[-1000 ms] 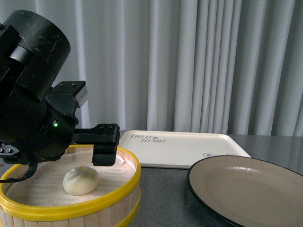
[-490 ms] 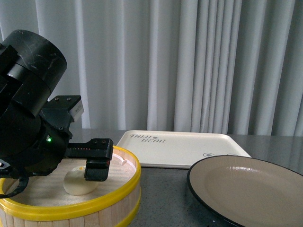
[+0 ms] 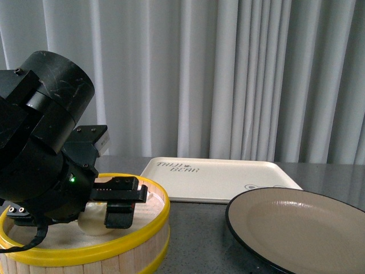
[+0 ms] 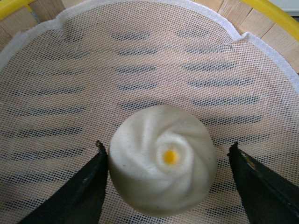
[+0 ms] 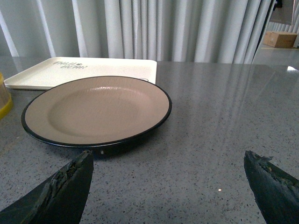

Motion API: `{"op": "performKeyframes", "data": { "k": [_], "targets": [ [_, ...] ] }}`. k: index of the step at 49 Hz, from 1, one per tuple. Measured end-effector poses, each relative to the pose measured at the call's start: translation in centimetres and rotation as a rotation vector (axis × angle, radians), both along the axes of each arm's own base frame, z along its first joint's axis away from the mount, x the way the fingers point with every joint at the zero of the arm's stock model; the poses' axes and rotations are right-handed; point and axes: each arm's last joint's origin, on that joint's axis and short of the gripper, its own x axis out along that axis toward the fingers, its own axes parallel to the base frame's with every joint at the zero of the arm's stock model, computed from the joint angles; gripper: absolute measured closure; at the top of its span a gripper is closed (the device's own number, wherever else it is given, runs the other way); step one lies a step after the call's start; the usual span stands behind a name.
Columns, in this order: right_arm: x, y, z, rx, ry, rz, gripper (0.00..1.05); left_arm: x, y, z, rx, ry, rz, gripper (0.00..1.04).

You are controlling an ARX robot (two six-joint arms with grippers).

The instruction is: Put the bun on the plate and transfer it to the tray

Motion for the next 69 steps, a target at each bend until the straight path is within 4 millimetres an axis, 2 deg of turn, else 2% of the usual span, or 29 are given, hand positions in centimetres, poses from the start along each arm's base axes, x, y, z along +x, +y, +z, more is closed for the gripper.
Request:
{"op": "performKeyframes", "data": {
  "k": [12,18,22,25,32,42,47,54,61,69],
  "targets": [
    [0.0,0.0,0.0,0.000,0.000,0.000,0.09,-0.3,0.1,0.3,-0.017,-0.060,-0.004,0.66],
    [0.0,0.0,0.0,0.000,0.000,0.000,0.09,-0.5,0.0,1.2,-0.034,-0.106,-0.014,0.90],
    [0.0,0.0,0.0,0.000,0.000,0.000,0.09,-0.6,-0.2,1.9,-0.057,-0.168,-0.025,1.00],
    [0.0,0.0,0.0,0.000,0.000,0.000,0.09,-0.8,-0.5,2.4,-0.071,-0.213,-0.042,1.00],
    [0.0,0.0,0.0,0.000,0.000,0.000,0.09,-1.6,-2.8,3.8,-0.143,-0.310,-0.177,1.00],
    [0.0,0.0,0.0,0.000,0.000,0.000,0.09,-3.0,-7.8,4.6,-0.228,-0.374,-0.352,1.00],
    [0.0,0.0,0.0,0.000,0.000,0.000,0.09,-3.4,-10.4,4.2,-0.242,-0.377,-0.421,1.00],
    [0.0,0.0,0.0,0.000,0.000,0.000,0.09,-3.6,-14.5,2.5,-0.234,-0.337,-0.502,1.00],
    [0.0,0.0,0.0,0.000,0.000,-0.001,0.09,-3.3,-16.8,1.8,-0.209,-0.321,-0.546,1.00],
    [0.0,0.0,0.0,0.000,0.000,0.000,0.09,-2.4,-18.6,2.1,-0.173,-0.319,-0.555,1.00]
  ]
}}
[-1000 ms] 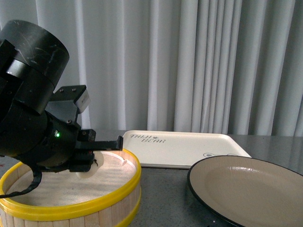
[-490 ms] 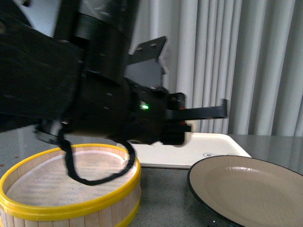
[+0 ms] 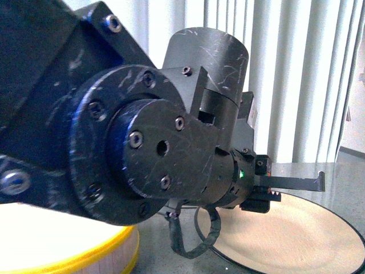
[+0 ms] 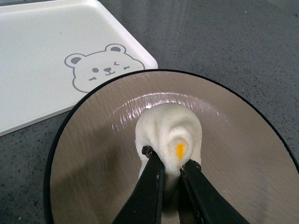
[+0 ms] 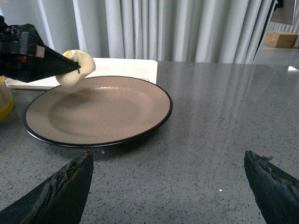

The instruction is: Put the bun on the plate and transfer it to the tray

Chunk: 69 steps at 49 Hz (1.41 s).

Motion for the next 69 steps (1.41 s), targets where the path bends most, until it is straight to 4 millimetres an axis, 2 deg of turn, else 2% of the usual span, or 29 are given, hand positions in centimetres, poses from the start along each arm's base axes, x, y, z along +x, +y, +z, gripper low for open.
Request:
{"op": "performKeyframes", "data": {
  "k": [9,21,34,45,51,62,69],
  "targets": [
    [0.0,0.0,0.0,0.000,0.000,0.000,0.09,0.7,-1.5,0.6,0.088,-0.004,-0.021,1.00],
    [0.0,0.0,0.0,0.000,0.000,-0.001,0.09,1.4,-3.2,-1.5,0.210,0.081,-0.105,1.00],
    [0.0,0.0,0.0,0.000,0.000,0.000,0.09,3.3,-3.8,-1.6,0.240,0.104,-0.037,1.00],
    [0.0,0.0,0.0,0.000,0.000,0.000,0.09,3.6,-3.6,-2.2,0.245,0.170,-0.024,1.00],
    [0.0,0.0,0.0,0.000,0.000,0.000,0.09,3.6,-3.4,-2.3,0.214,0.214,-0.042,0.82],
    [0.0,0.0,0.0,0.000,0.000,0.000,0.09,3.4,-3.2,-1.9,0.164,0.253,-0.075,0.57],
    [0.0,0.0,0.0,0.000,0.000,0.000,0.09,2.7,-3.2,-1.4,0.146,0.259,-0.101,0.35]
  ]
}}
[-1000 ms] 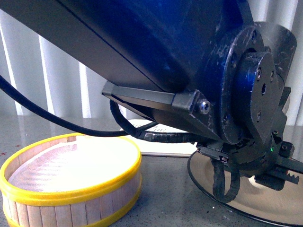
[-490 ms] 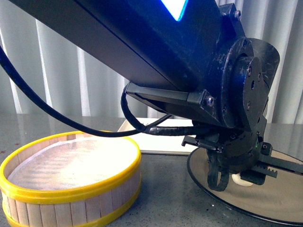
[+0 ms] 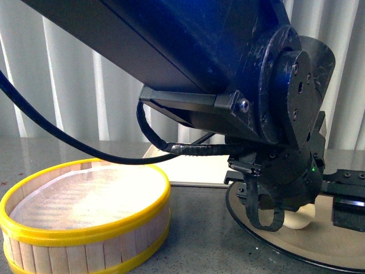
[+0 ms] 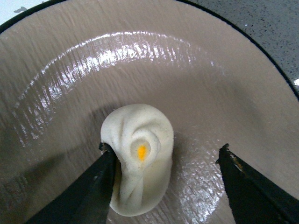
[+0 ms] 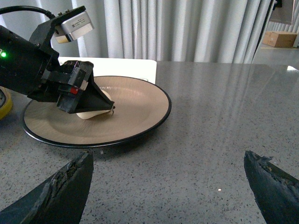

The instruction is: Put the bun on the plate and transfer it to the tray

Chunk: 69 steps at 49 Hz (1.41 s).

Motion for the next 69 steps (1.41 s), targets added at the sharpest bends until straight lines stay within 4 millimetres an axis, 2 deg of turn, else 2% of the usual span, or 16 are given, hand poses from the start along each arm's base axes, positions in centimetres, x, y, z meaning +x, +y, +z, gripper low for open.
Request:
{"op": "performKeyframes", "data": {
  "k": [10,22,29,34,39,44,45,47,49,51,55,57,60,65,69],
  "targets": [
    [0.0,0.0,0.0,0.000,0.000,0.000,0.09,-0.5,-0.1,0.9,-0.012,-0.018,-0.007,0.05],
    [0.0,0.0,0.0,0.000,0.000,0.000,0.09,-0.7,-0.3,1.2,-0.019,-0.041,0.006,0.07],
    [0.0,0.0,0.0,0.000,0.000,0.000,0.09,0.1,0.7,2.4,-0.055,-0.069,0.053,0.07],
    [0.0,0.0,0.0,0.000,0.000,0.000,0.09,1.6,3.1,4.3,-0.096,-0.121,0.179,0.07],
    [0.0,0.0,0.0,0.000,0.000,0.000,0.09,3.5,6.8,6.2,-0.138,-0.147,0.347,0.07],
    [0.0,0.0,0.0,0.000,0.000,0.000,0.09,4.9,11.9,7.7,-0.177,-0.160,0.516,0.07],
    [0.0,0.0,0.0,0.000,0.000,0.000,0.09,5.0,12.9,7.9,-0.178,-0.154,0.552,0.07],
    [0.0,0.0,0.0,0.000,0.000,0.000,0.09,4.9,16.1,8.0,-0.147,-0.096,0.652,0.07],
    [0.0,0.0,0.0,0.000,0.000,-0.001,0.09,4.6,17.6,8.0,-0.125,-0.054,0.696,0.07],
    [0.0,0.0,0.0,0.000,0.000,0.000,0.09,4.8,18.6,8.1,-0.122,-0.046,0.734,0.07],
    [0.0,0.0,0.0,0.000,0.000,0.001,0.09,4.9,19.1,8.0,-0.128,-0.037,0.756,0.07],
    [0.0,0.0,0.0,0.000,0.000,0.001,0.09,4.8,19.0,7.6,-0.112,-0.094,0.761,0.10],
    [0.0,0.0,0.0,0.000,0.000,0.000,0.09,3.6,19.6,6.7,-0.129,-0.365,0.778,0.24],
    [0.0,0.0,0.0,0.000,0.000,-0.002,0.09,1.0,21.2,5.6,-0.161,-0.533,0.749,0.38],
    [0.0,0.0,0.0,0.000,0.000,-0.001,0.09,-1.5,23.3,4.6,-0.167,-0.617,0.754,0.51]
  ]
}}
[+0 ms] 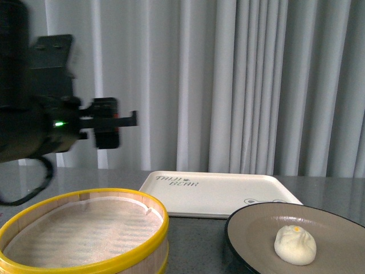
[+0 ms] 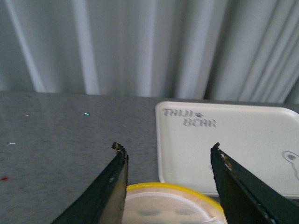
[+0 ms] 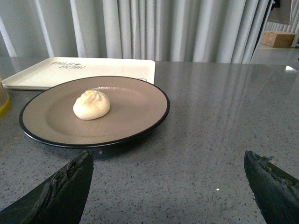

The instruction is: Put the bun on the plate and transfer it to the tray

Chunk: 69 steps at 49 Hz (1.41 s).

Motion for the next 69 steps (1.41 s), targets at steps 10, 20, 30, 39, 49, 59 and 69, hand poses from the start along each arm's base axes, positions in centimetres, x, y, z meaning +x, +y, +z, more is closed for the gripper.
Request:
{"op": "performKeyframes", "data": {
  "k": [10,20,30,39,49,59,69],
  "targets": [
    [0.0,0.0,0.0,0.000,0.000,0.002,0.09,-5.6,4.3,-4.5,0.036,0.016,0.034,0.88],
    [0.0,0.0,0.0,0.000,0.000,0.001,0.09,-10.1,6.2,-7.0,0.049,0.022,0.020,1.01],
    [0.0,0.0,0.0,0.000,0.000,0.001,0.09,-12.6,7.3,-8.4,0.051,0.032,0.026,1.01],
    [0.0,0.0,0.0,0.000,0.000,0.001,0.09,-14.6,7.9,-9.1,0.050,0.024,0.021,1.01],
    [0.0,0.0,0.0,0.000,0.000,0.001,0.09,-16.3,9.0,-9.9,0.050,0.029,0.011,1.01],
    [0.0,0.0,0.0,0.000,0.000,0.002,0.09,-18.1,9.3,-10.5,0.050,0.029,0.027,1.01],
    [0.0,0.0,0.0,0.000,0.000,0.001,0.09,-19.2,9.3,-11.3,0.049,0.014,0.027,1.01]
  ]
}}
